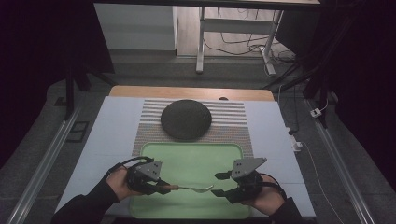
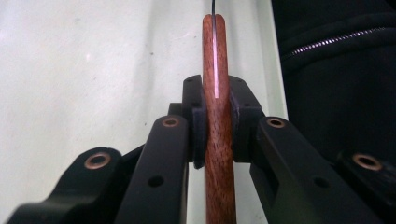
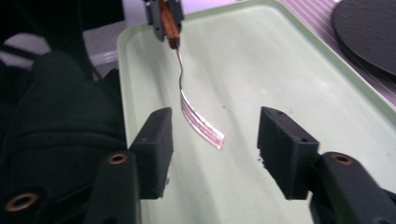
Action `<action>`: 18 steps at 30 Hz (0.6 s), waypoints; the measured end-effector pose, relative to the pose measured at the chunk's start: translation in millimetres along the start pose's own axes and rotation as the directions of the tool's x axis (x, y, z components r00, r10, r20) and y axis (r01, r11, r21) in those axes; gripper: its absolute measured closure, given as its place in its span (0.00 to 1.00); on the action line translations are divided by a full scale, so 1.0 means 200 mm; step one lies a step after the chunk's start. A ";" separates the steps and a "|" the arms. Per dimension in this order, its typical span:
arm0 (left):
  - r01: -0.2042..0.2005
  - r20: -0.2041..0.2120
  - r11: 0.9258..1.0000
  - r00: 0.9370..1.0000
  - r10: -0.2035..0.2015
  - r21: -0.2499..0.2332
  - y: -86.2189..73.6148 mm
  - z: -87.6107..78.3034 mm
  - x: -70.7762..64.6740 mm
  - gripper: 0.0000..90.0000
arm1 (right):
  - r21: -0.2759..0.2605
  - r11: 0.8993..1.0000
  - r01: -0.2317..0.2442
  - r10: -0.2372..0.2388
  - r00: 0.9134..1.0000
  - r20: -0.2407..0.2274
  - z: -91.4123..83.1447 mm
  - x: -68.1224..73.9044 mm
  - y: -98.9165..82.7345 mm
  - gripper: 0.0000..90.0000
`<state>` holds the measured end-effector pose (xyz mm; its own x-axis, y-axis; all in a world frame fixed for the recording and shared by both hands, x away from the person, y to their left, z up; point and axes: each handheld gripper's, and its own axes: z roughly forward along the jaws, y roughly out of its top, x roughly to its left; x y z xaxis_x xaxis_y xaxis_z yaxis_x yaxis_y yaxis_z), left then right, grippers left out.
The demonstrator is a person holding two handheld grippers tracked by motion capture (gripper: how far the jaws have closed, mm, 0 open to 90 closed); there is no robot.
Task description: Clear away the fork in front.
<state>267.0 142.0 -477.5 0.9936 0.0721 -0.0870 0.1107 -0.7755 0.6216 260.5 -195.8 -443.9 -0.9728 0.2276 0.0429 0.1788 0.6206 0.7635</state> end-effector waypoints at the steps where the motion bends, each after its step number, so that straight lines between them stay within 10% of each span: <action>1: 0.013 -0.010 1.000 1.000 -0.013 0.001 -0.01 -0.01 0.00 0.88 | -0.007 1.000 -0.014 0.014 1.000 0.009 0.00 0.00 -0.01 0.47; 10: 0.162 -0.104 0.987 0.982 -0.161 0.003 -0.03 -0.03 -0.06 0.88 | -0.035 0.994 -0.105 0.108 0.986 0.129 -0.03 0.01 -0.03 0.31; 14: 0.246 -0.138 0.969 0.959 -0.249 -0.035 -0.05 -0.05 -0.08 0.88 | -0.048 0.990 -0.134 0.140 0.975 0.174 -0.06 0.03 -0.05 0.26; 18: 0.336 -0.172 0.938 0.923 -0.346 -0.082 -0.08 -0.08 -0.10 0.88 | -0.049 0.989 -0.142 0.150 0.966 0.213 -0.09 0.05 -0.07 0.22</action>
<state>245.8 161.9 -473.1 0.8823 0.4423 -0.1612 0.4397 -0.6518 0.6179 245.8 -215.5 -442.8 -0.8813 0.4722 0.0186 0.3082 0.5445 0.7801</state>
